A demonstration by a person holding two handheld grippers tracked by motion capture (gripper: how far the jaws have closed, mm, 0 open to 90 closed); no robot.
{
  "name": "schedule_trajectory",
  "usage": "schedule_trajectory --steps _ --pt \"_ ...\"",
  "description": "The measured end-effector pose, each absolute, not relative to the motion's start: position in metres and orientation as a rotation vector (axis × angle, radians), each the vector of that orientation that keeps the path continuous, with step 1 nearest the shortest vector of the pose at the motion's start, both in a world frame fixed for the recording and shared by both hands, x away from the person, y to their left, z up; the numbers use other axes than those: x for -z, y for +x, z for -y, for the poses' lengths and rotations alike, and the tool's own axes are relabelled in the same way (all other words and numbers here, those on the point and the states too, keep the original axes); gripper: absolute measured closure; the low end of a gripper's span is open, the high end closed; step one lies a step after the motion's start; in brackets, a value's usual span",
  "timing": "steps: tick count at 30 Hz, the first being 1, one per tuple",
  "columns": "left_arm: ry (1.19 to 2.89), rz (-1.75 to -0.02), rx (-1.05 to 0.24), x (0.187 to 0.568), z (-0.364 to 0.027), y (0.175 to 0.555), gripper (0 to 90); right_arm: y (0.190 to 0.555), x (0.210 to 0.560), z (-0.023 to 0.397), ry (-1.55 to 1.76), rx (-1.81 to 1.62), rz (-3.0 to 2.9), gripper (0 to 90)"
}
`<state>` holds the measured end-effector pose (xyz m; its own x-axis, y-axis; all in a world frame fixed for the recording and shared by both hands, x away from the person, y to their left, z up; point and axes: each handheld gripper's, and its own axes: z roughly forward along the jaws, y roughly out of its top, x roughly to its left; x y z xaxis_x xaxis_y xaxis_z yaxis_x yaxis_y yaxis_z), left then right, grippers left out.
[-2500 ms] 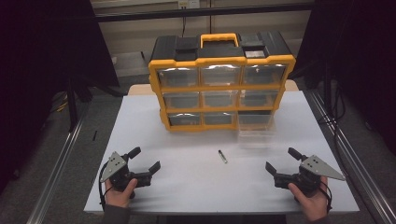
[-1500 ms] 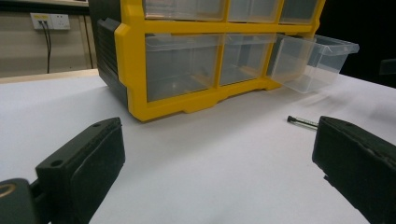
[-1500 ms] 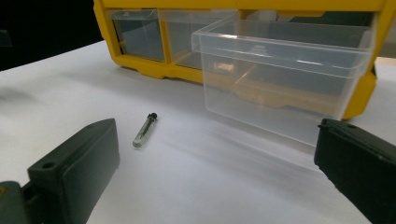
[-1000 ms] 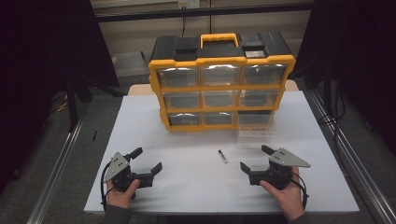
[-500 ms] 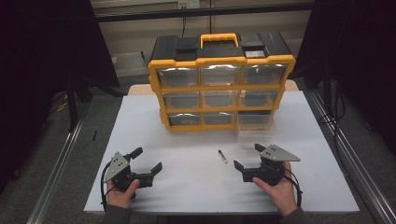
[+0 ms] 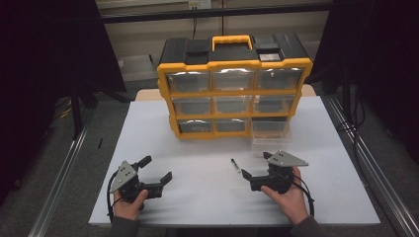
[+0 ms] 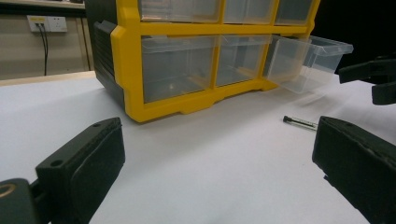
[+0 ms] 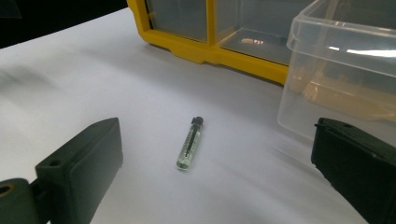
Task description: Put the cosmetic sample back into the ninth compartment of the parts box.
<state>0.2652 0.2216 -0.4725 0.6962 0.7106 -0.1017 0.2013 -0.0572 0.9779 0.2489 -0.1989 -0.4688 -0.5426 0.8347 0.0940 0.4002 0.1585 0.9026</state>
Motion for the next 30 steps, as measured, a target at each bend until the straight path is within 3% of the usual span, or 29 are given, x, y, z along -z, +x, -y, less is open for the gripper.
schedule_trajectory --steps 30 --pt "1.621 -0.761 -0.494 0.472 -0.222 0.264 2.6 0.269 0.472 0.175 1.205 -1.280 -2.113 3.6"
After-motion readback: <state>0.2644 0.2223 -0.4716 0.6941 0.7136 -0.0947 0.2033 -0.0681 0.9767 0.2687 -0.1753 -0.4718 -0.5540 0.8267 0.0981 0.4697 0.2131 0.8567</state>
